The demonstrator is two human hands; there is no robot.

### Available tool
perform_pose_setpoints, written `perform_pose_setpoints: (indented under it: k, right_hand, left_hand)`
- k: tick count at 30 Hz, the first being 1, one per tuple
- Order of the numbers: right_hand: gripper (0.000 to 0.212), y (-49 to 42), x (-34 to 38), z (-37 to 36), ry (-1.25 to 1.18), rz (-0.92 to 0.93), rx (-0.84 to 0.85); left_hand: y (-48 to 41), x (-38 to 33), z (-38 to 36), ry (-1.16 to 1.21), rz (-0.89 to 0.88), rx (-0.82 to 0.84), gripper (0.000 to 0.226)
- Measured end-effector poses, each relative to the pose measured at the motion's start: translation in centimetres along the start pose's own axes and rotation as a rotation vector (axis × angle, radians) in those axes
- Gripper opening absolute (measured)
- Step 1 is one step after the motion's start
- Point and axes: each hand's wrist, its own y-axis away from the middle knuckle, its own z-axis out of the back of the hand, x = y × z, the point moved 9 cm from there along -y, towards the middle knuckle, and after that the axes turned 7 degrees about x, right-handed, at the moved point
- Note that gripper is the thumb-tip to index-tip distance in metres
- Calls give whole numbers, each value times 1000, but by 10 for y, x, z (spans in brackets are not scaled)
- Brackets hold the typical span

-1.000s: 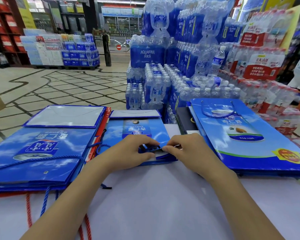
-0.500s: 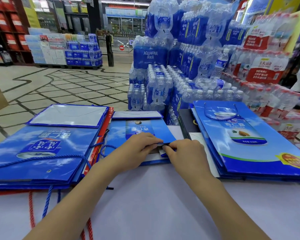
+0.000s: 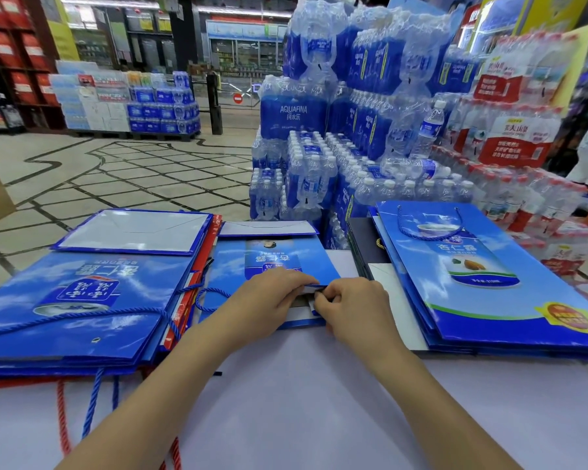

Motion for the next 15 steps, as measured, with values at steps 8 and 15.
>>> perform_pose_setpoints:
  k: [8,15]
  right_hand:
    - [19,0,1,-8,-30,8,126]
    - [18,8,19,24,270,223,-171]
  left_hand:
    - [-4,18,-5,-2,111,12,31]
    - [-2,14,0,59,85,0,28]
